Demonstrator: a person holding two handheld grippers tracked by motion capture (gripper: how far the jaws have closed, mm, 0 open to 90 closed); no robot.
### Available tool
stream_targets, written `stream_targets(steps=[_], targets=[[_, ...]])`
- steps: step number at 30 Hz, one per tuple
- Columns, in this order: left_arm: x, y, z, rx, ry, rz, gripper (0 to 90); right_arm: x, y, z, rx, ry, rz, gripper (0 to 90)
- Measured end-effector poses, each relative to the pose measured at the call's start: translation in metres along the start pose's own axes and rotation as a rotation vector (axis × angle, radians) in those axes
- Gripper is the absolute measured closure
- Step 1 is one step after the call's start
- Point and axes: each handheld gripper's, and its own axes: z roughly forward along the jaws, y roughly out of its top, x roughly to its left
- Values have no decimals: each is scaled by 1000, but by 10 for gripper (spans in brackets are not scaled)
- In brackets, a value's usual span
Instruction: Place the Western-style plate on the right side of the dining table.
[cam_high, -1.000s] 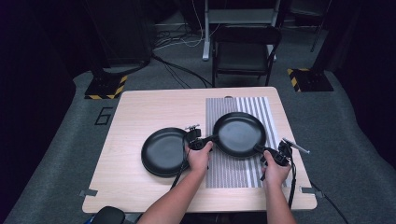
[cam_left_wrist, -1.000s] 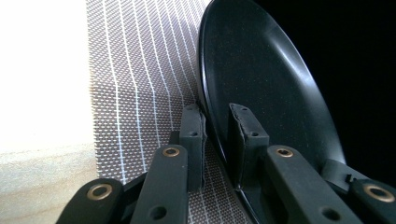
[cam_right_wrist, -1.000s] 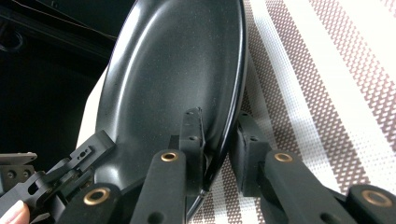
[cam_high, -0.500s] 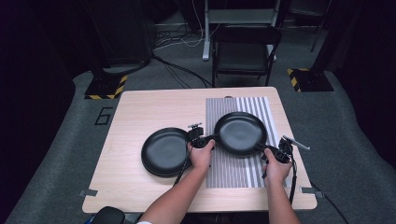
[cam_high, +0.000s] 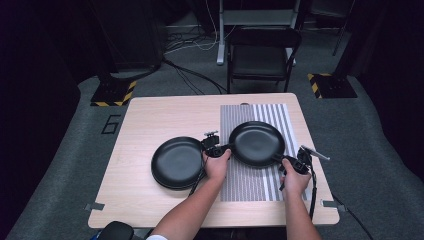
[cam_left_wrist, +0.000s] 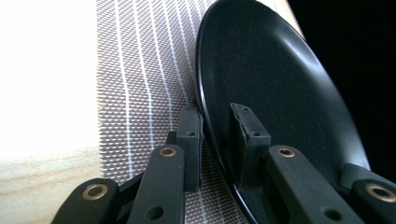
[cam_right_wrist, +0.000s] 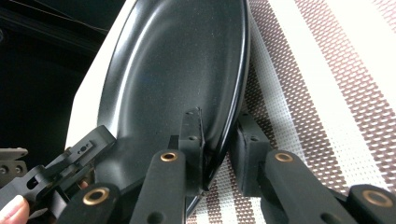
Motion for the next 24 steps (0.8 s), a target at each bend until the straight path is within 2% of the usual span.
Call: stream_targets(steps=[4,9,10,15,18,22,23,24], targets=[[-3,-1,3,35,41,38,730,-1,-1,2,5,-16,-2,755],[-3,-1,5,35,43,33,727,0,-1,2,6,-37,-4,746],[-4,-1,5,32,45,31,728,2,-2,2,12,-45,11,740],[-4,-2,5,30,49,41,722,6,-5,3,-10,-83,-62,712],[-5,-2,4,36,57,65,711,11,-7,3,-15,-110,-81,673],[-5,-1,4,35,62,76,706,23,-7,5,2,-187,-192,618],[-5,-1,4,34,62,68,707,24,-8,5,1,-194,-197,618],[-5,-1,3,41,63,77,707,23,-8,4,-1,-197,-195,619]])
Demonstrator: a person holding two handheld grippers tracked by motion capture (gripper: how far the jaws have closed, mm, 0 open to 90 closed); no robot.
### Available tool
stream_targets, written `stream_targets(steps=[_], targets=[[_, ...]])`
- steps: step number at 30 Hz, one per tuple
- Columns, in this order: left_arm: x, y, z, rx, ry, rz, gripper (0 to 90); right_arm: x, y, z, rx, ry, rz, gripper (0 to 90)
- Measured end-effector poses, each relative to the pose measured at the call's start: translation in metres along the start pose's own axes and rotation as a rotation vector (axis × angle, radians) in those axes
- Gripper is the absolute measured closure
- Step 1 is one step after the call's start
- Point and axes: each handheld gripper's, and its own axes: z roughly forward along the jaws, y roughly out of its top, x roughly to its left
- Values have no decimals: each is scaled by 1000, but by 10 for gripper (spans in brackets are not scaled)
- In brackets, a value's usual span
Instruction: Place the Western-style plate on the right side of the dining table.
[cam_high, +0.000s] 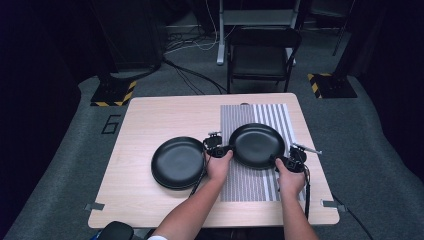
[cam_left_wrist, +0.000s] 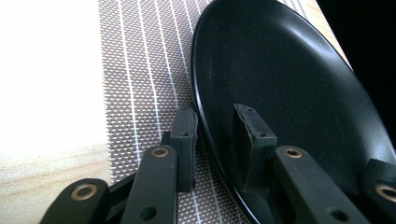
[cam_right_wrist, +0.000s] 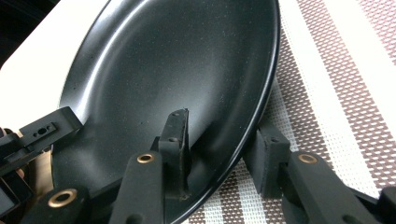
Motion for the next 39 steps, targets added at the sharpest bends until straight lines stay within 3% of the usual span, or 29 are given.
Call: stream_targets(steps=[12,18,21,27,30,39], targets=[[-1,1,1,16,-4,19,682,-5,3,-4,4,0,21,619],[-1,3,-2,16,-12,20,659,-8,6,-11,-34,-4,14,621],[-1,4,-4,19,-13,31,642,-12,9,-15,-49,13,33,614],[0,8,-10,38,-37,43,613,-8,11,-20,-41,-12,-18,605],[2,12,-17,50,-37,86,584,-7,12,-26,-55,-35,-55,584],[12,19,-30,47,-65,107,543,-6,11,-34,-62,-28,-96,549]])
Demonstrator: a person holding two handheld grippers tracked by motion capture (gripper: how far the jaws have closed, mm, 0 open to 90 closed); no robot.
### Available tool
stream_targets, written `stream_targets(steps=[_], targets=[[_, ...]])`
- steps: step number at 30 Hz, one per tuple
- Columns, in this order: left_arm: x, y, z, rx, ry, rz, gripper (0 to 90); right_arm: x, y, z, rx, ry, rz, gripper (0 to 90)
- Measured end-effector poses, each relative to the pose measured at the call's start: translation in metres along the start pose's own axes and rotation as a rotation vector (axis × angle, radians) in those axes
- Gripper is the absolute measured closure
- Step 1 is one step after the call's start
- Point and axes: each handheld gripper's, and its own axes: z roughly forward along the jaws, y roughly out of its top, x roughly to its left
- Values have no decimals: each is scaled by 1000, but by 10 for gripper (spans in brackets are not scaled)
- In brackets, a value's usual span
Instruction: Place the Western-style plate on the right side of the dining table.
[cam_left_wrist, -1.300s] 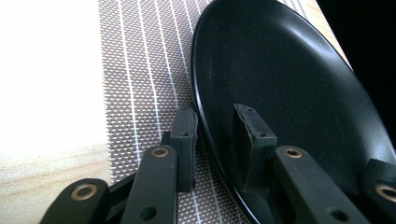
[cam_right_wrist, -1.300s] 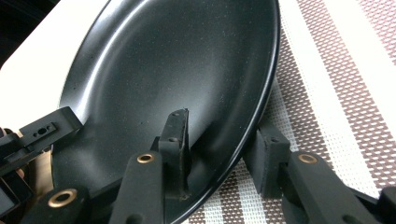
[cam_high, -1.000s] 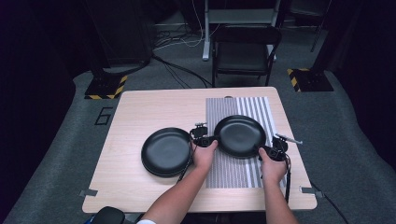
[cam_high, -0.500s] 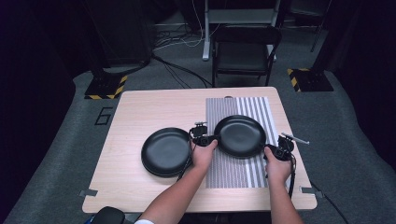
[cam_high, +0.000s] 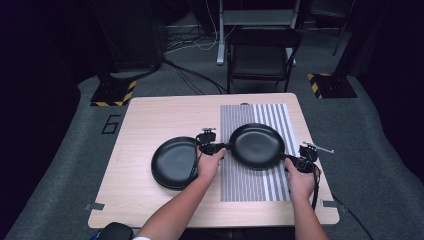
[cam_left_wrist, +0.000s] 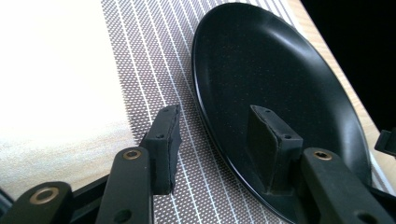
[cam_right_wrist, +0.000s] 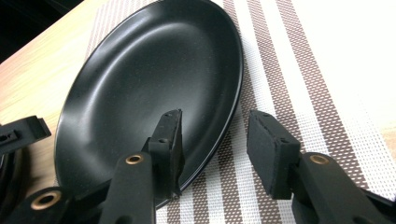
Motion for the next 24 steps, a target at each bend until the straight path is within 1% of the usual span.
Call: stream_targets(steps=[1,4,6,7,10,12,14,15,17,22,24], targets=[[0,0,-1,1,-4,-2,538,1,-1,-1,-2,3,-4,544],[-1,1,-4,2,-9,13,528,2,-2,-4,-5,18,-19,525],[-1,2,-6,4,0,36,519,3,-2,-6,-9,23,-19,519],[-2,2,-7,3,-1,38,515,3,-2,-7,-13,25,-31,517],[-1,3,-9,2,-5,41,510,4,-2,-9,-19,35,-24,511],[-1,4,-12,0,-11,47,508,3,-2,-10,-23,40,-36,509],[-2,3,-16,-5,-10,66,506,5,-3,-13,-21,49,-36,507],[-2,3,-18,-7,-10,83,506,5,-4,-14,-25,58,-47,506],[-3,3,-21,-7,-11,101,505,7,-5,-18,-29,57,-68,506],[-3,3,-30,4,-32,127,501,11,-9,-25,-34,75,-93,503],[-2,3,-36,5,-40,148,501,12,-10,-27,-39,82,-99,503]])
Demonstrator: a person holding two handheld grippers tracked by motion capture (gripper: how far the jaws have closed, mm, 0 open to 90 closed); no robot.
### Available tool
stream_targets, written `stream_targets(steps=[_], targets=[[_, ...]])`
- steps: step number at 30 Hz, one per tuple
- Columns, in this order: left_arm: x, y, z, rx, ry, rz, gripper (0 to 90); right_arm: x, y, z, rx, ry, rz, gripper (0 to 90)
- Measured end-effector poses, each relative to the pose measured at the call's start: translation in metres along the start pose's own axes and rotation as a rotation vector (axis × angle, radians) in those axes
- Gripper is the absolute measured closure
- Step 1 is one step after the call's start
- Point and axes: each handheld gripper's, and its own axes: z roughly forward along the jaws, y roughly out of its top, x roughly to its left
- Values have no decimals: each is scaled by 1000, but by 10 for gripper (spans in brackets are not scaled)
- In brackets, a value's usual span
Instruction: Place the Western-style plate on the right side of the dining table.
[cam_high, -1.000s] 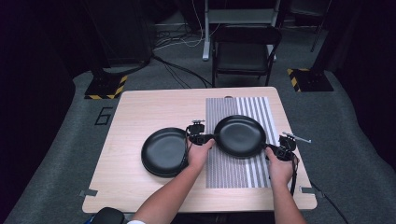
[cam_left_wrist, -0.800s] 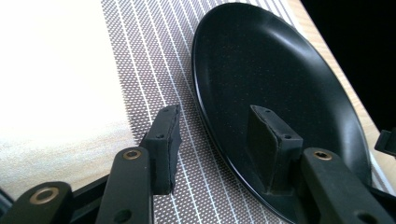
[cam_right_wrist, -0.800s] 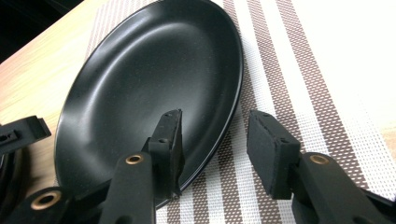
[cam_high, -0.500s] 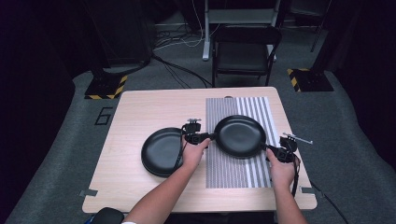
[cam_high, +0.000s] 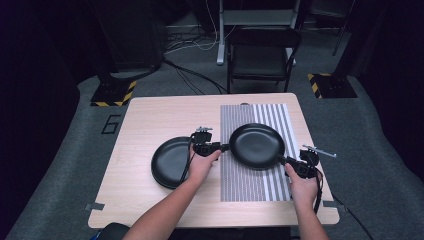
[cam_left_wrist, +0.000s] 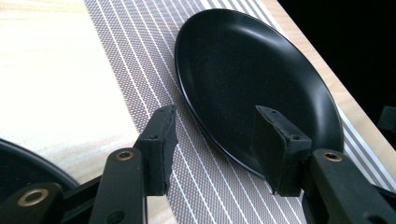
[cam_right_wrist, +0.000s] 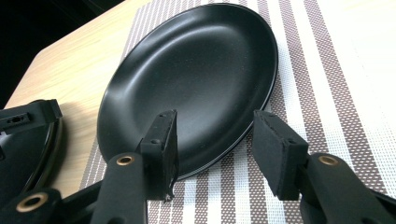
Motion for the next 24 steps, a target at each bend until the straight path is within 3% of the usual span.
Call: stream_targets(steps=[5,12,17,24], targets=[[3,0,-20,-11,7,53,500,3,-3,-7,0,20,-19,502],[16,-4,-46,-22,5,60,498,6,-8,-13,1,26,-51,501],[28,-9,-58,-27,14,53,498,3,-12,-14,3,45,-40,502],[40,-14,-73,-38,28,53,497,2,-17,-18,12,42,-79,500]])
